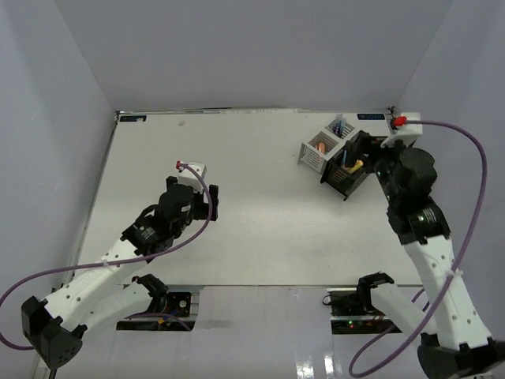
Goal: Sort the stationery into containers
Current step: Reset both arms
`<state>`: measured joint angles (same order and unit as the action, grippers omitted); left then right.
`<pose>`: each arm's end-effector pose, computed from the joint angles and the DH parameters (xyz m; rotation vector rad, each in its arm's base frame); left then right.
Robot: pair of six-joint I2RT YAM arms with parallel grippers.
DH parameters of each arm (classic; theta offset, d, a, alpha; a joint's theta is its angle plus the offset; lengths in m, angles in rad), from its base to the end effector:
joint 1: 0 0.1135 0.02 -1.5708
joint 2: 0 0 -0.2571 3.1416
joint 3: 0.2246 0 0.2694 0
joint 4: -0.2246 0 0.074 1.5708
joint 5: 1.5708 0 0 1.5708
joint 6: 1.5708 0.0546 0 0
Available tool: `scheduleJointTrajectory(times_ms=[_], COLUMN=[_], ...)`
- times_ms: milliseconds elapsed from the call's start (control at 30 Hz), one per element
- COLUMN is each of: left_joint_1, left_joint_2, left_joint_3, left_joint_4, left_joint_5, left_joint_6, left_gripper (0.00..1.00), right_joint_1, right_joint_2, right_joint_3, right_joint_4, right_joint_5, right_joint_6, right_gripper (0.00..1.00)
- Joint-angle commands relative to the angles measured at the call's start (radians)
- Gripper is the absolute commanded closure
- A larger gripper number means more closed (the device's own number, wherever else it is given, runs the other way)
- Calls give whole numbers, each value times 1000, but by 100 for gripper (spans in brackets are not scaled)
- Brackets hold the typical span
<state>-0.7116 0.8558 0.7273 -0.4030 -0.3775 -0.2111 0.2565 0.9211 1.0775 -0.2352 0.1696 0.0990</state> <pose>0.1852 -0.1331 0.2703 0.2911 2.0452 -0.1717 0.2364 0.0525 0.4083 -0.0006 1.6501 0.1312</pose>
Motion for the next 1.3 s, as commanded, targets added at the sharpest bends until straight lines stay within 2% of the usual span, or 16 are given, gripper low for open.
scheduleJointTrajectory(times_ms=[0,200,367,733,867,1267], left_joint_1=[17,47,49,49,49,50], left_joint_2=[-66,-135,-277,-610,-610,-543], left_joint_3=[1,53,75,-86,-98,-106], left_joint_4=[0,23,20,24,32,13], left_joint_5=[-34,-63,-121,-227,-233,-192], left_joint_6=[-14,-30,-42,-62,-54,-65], left_gripper=[3,2,2,2,2,2], right_joint_1=[-2,-2,21,81,89,89], right_joint_2=[-184,-544,-787,-950,-999,-1021], right_joint_3=[-85,-266,-355,-445,-517,-530], right_joint_4=[-30,-78,-50,-87,-41,-26], right_joint_5=[48,103,103,136,120,134], right_joint_6=[-2,18,15,-10,2,7], right_gripper=[10,10,10,10,10,10])
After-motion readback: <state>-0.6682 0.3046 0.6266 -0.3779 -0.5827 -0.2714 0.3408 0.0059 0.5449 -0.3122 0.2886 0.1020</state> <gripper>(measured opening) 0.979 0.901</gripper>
